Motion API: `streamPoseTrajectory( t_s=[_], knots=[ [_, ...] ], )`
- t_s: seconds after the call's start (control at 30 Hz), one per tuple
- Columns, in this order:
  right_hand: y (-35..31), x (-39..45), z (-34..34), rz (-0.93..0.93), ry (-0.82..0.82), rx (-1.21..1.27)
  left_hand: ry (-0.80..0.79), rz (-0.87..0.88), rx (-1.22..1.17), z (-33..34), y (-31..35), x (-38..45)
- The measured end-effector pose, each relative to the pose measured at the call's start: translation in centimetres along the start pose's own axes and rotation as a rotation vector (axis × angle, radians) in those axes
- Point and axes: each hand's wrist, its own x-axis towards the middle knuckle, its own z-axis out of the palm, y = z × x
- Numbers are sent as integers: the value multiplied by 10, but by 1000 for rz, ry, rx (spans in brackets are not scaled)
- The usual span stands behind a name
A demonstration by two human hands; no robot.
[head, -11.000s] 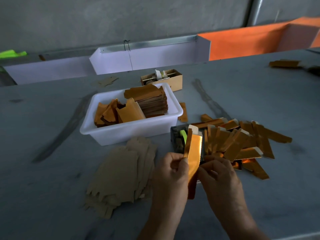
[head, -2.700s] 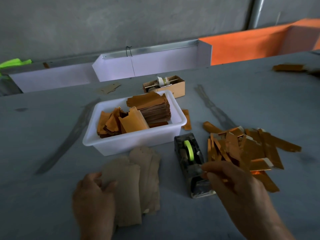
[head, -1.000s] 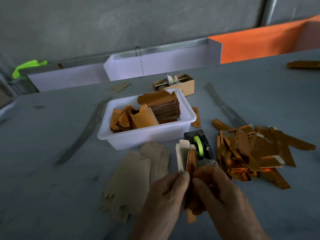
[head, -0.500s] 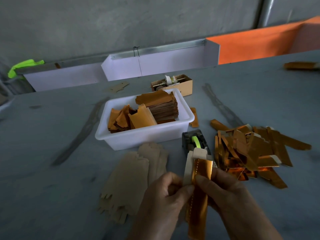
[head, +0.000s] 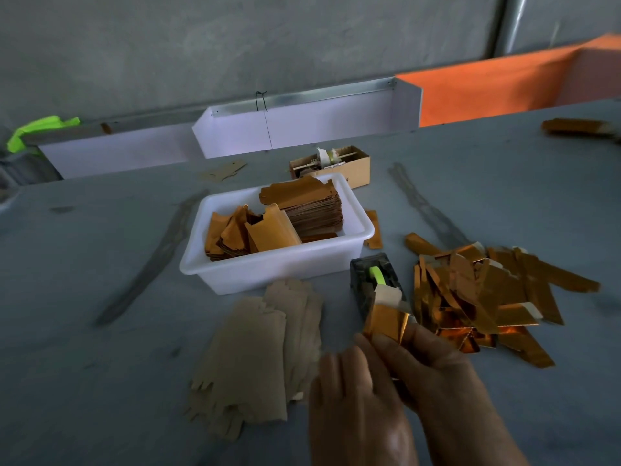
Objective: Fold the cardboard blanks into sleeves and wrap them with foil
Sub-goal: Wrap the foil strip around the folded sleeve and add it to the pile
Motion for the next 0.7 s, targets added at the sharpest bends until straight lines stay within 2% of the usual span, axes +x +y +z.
streamPoseTrajectory(
  t_s=[0.07,0.2,0.27,0.33,0.4,0.43,0.5,0.63,0.7],
  knots=[
    [-1,-2,0,8,-5,-7,-155,-3,21,3,5,-5],
    [2,-1,-2,33,29,-126,30,42,43,2,10,-10],
    [3,1,-4,52,53,-123,8,31,-151,-1,1,-10],
    [1,1,-3,59,46,-51,-147,-178,-569,0,-10,-9],
    [0,2,-4,62,44,-6,-320,-455,-822,-6,-17,-1],
    [0,2,-5,63,36,4,-420,-537,-925,-8,-22,1],
    [-1,5,-8,70,2,-9,-516,-618,-1108,-11,-30,5],
    [-10,7,-20,31,-91,-127,-472,-685,-1259,-7,-31,7],
    [-12,11,-32,-94,21,-225,-377,-770,-1303,-3,-34,10]
  ],
)
